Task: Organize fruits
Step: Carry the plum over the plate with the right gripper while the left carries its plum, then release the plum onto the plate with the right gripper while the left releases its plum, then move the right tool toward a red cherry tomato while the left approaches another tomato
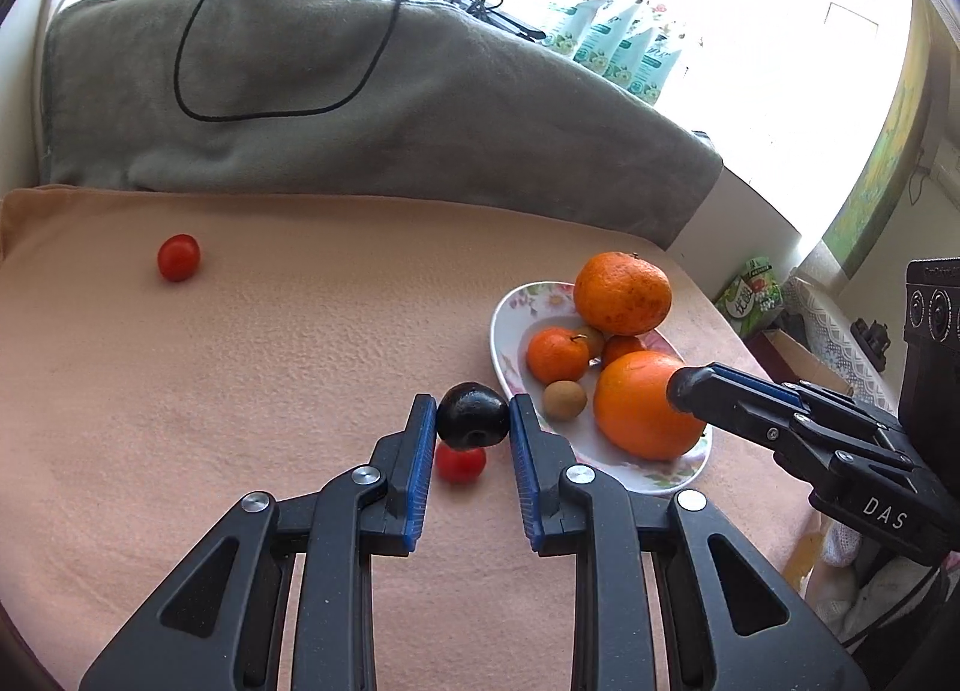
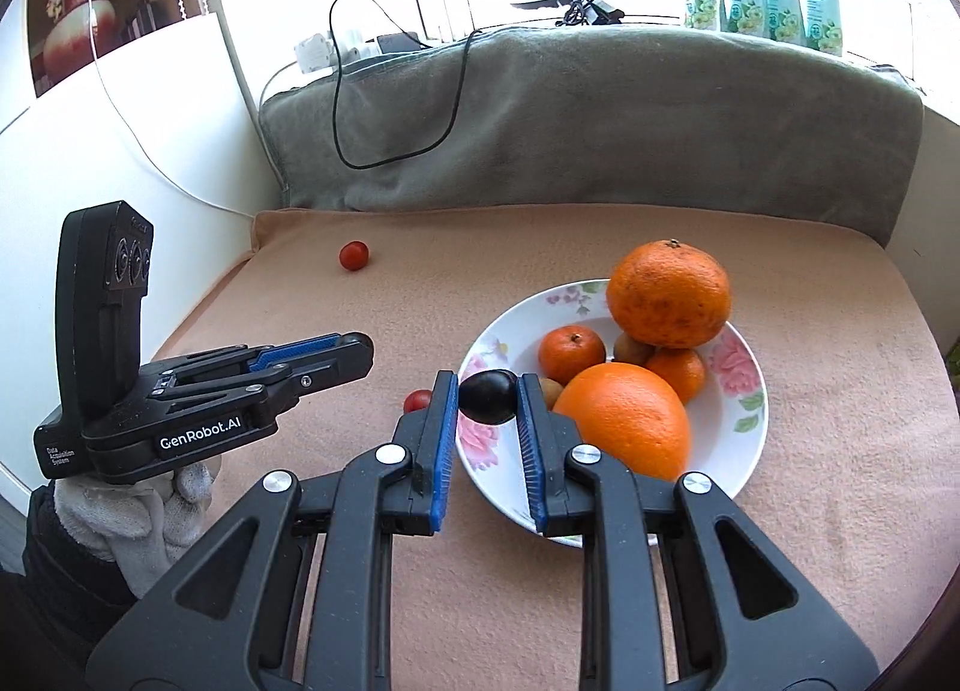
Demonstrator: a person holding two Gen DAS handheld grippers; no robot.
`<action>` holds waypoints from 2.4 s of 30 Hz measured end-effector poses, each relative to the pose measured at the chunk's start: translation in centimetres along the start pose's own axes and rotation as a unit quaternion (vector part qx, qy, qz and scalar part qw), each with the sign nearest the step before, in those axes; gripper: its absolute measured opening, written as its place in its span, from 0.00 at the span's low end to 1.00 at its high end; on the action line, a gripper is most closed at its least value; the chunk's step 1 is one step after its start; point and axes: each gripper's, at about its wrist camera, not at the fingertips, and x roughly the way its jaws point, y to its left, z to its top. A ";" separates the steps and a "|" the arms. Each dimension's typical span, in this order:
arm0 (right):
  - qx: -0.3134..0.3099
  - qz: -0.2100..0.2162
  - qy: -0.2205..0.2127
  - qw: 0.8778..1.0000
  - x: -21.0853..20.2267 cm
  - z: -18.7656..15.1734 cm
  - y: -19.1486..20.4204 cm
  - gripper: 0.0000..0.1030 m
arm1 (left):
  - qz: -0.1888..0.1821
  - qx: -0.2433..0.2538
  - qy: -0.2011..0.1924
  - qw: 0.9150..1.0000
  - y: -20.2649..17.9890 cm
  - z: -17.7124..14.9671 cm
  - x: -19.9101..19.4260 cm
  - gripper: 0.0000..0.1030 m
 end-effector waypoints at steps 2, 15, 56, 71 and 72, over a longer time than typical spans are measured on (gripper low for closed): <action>0.006 -0.008 -0.005 1.000 -0.6 -0.2 -1.1 0.20 | -0.004 0.004 0.002 1.000 -0.7 0.1 0.3 0.22; 0.045 -0.043 -0.009 0.998 -2.3 -0.9 -6.6 0.20 | -0.013 0.032 0.017 0.999 -5.0 0.0 2.0 0.22; 0.076 -0.039 0.001 0.996 -0.5 -0.3 -9.4 0.68 | -0.008 0.052 0.016 0.998 -7.0 0.3 2.7 0.54; 0.078 -0.046 -0.013 0.996 -1.7 -0.2 -8.6 0.90 | 0.020 0.057 0.001 0.998 -6.9 0.5 1.8 0.72; 0.075 -0.046 -0.013 0.996 -1.7 -0.2 -8.4 0.91 | 0.022 0.057 0.000 0.998 -6.9 0.5 1.7 0.72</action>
